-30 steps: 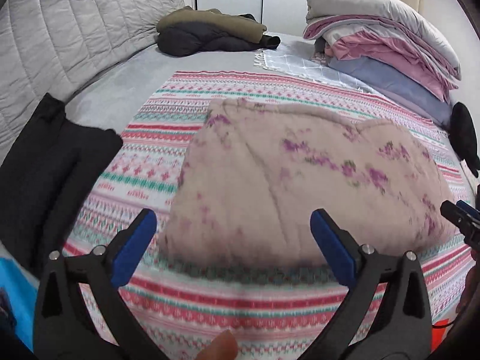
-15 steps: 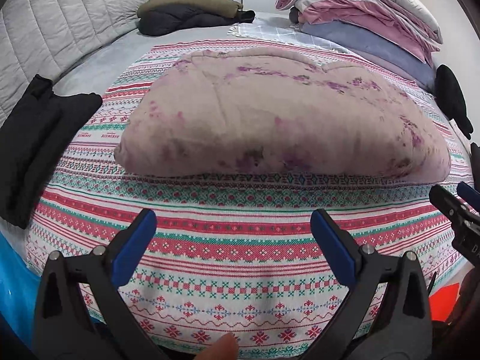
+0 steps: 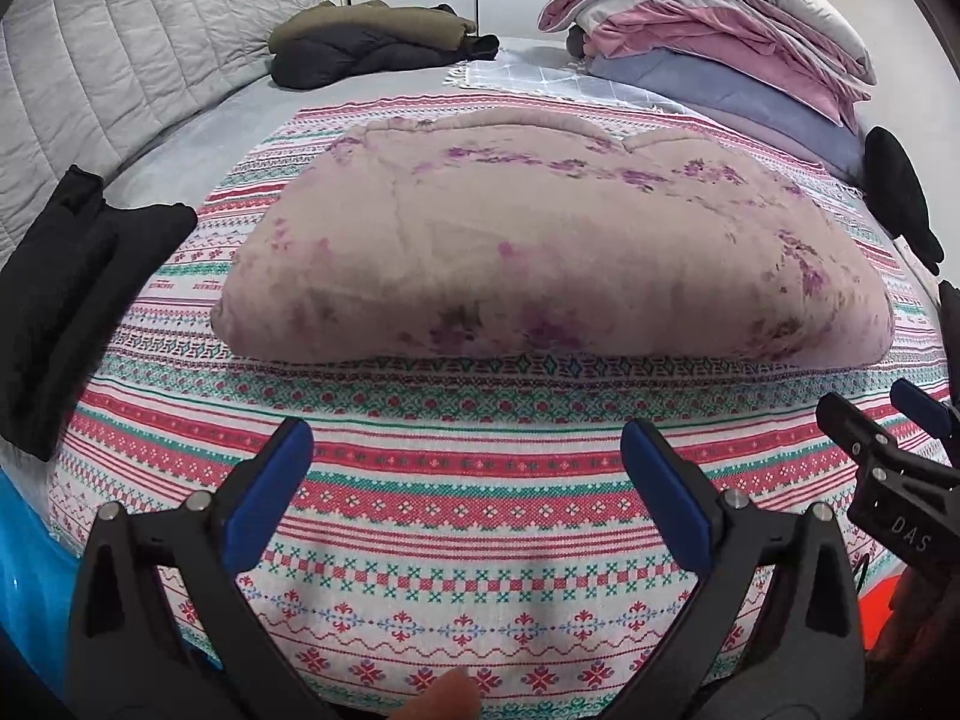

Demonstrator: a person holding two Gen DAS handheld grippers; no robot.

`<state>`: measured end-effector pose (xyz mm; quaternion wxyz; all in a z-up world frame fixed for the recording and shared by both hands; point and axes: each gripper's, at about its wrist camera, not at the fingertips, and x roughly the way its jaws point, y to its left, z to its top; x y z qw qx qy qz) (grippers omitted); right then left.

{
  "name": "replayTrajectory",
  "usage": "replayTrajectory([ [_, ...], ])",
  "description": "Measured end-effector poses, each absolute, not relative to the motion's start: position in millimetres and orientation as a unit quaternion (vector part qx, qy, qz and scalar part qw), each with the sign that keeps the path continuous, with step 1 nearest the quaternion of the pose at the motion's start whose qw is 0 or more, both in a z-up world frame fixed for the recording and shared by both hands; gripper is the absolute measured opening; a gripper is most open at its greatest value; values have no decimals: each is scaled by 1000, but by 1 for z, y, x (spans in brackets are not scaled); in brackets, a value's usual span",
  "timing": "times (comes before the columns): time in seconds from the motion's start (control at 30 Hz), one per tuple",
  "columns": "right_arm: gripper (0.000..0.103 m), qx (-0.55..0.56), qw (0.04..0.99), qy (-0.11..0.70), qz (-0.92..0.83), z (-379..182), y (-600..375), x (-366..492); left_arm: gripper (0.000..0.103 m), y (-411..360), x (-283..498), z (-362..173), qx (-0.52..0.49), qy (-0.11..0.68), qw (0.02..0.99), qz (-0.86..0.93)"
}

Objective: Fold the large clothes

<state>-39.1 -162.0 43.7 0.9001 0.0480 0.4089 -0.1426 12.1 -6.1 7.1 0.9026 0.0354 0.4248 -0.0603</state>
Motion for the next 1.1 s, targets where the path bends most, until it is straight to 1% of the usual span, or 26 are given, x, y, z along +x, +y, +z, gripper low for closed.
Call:
replayTrajectory([
  [1.1,91,51,896,422,-125,36,-161,-34,102,-8,12,2,32,442,893,-74],
])
